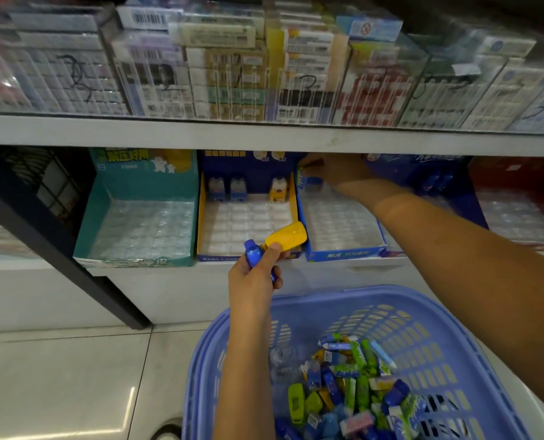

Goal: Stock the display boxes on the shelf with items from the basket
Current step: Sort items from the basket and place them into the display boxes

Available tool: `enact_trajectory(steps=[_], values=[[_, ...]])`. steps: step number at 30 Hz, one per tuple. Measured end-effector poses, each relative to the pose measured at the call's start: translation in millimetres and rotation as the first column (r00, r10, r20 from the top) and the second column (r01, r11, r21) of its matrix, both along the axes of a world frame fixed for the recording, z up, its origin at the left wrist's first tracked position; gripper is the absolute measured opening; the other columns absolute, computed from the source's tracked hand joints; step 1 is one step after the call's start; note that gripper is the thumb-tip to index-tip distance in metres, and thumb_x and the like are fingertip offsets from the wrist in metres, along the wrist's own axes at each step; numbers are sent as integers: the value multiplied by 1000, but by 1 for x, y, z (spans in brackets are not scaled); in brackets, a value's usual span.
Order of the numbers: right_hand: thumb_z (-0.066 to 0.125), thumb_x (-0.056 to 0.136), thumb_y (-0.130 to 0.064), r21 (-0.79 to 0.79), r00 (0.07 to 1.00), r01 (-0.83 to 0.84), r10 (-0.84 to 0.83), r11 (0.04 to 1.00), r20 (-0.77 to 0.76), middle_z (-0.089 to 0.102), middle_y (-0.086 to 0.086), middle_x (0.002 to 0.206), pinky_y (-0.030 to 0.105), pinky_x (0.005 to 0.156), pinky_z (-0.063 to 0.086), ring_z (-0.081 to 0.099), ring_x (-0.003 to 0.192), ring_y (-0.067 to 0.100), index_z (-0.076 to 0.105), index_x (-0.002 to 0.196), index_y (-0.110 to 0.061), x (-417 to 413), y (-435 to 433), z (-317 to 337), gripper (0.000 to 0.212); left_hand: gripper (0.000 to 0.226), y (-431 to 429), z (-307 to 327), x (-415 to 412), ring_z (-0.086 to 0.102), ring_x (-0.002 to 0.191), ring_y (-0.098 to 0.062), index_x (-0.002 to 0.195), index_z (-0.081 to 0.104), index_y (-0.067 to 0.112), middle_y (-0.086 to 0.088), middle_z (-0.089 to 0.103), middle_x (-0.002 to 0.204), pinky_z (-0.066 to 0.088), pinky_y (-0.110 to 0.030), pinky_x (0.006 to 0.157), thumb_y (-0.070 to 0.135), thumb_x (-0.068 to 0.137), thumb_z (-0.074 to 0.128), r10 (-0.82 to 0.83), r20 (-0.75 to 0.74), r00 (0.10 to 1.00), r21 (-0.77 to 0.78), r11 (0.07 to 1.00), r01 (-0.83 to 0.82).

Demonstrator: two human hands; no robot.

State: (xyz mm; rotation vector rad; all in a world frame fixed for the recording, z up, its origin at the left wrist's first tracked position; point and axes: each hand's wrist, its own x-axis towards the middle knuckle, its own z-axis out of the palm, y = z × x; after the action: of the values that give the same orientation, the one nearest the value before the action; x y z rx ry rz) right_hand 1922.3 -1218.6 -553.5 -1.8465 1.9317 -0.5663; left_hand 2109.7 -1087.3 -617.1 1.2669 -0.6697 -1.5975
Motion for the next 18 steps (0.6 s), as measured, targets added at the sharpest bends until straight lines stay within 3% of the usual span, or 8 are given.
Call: enact_trajectory(steps=[6,10,11,12,14,15,18], values=[[50,96,-11,-38,995,68,-71,997,-68,56,13,132,33,105,37,50,122,30,59,124,-6,10,12,3,30,9,1,4,1,50,52,-9,81,65,14,-4,62,66,44,-25,53,20,87,66,10,-51,999,35,999,-8],[49,93,-9,-174,989,70,-91,982,-119,59,13,125,26,85,40,55,113,29,58,123,-5,23,44,14,32,8,3,12,10,48,51,-7,82,63,11,-6,58,67,41,-22,50,17,88,64,42,-136,990,10,999,-41],[53,92,-12,-186,993,84,-98,979,-66,62,11,120,25,84,43,58,108,26,60,121,-8,28,55,16,30,8,4,14,12,47,51,-7,83,63,11,-8,61,71,41,-22,52,17,88,64,44,-143,989,-12,999,-46],[58,91,-16,-153,993,102,-90,983,81,65,8,114,24,84,47,62,101,22,62,118,-10,35,67,16,28,8,5,17,16,47,52,-7,84,64,11,-9,64,76,41,-22,52,16,89,63,48,-157,986,-37,998,-55],[64,88,-18,1,882,41,-37,999,469,69,4,97,22,75,56,67,81,16,65,112,-8,53,90,21,26,6,6,23,23,48,52,-5,86,66,12,-8,71,80,43,-19,50,15,89,62,72,-197,978,-81,993,-90],[66,87,-16,50,815,-24,-10,998,579,70,4,92,20,69,57,69,74,14,66,108,-9,62,98,23,22,6,7,25,27,48,52,-5,87,66,12,-6,73,80,43,-18,49,14,89,62,83,-205,975,-100,989,-105],[67,84,-8,39,769,-135,80,990,635,70,5,89,18,66,57,71,71,11,66,98,-16,88,109,28,16,8,8,30,43,48,52,-6,84,68,16,-4,71,77,44,-20,51,15,89,62,97,-147,984,-155,981,-119]])
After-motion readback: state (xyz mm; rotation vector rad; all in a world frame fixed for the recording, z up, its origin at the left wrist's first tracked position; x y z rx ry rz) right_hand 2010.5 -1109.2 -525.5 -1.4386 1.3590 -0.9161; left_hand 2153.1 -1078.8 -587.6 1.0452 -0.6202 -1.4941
